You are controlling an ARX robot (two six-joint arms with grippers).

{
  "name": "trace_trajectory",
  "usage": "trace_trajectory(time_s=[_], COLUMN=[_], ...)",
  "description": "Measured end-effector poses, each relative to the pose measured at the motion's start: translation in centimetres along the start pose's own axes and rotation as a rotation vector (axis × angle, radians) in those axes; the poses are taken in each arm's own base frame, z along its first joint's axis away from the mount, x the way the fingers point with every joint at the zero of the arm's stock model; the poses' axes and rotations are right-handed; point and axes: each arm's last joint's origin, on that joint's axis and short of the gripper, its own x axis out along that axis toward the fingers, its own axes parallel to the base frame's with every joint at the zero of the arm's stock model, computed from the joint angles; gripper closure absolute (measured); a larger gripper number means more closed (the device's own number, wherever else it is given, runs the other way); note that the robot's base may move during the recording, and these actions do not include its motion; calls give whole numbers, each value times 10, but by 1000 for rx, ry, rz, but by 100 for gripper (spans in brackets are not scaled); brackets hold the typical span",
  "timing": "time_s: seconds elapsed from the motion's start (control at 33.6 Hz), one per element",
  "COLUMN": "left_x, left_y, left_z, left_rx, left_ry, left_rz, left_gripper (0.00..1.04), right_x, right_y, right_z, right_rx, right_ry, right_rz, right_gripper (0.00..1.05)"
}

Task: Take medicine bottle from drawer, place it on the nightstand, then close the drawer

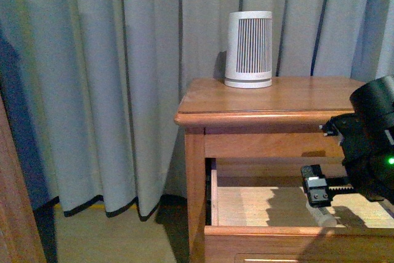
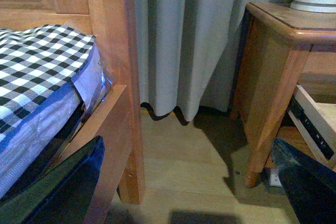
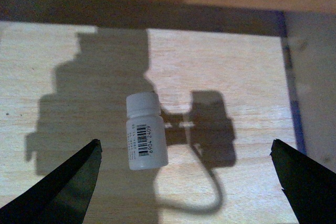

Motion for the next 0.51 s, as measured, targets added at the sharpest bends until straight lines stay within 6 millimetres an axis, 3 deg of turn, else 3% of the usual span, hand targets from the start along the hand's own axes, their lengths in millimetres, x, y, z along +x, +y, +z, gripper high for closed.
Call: trace_trajectory(time_s=[0.21, 0.51], left_x=[0, 0], left_y=[0, 0], left_z=[0, 0], left_rx=[0, 0], left_ry=[0, 0], left_rz=[0, 0], left_gripper=[7, 7], right_x=[32, 60], right_y=[7, 14], right_z=[-16, -18], right_rx=[-20, -12], right_ry=[39, 42], right_rz=[13, 22], right_gripper=[7, 7])
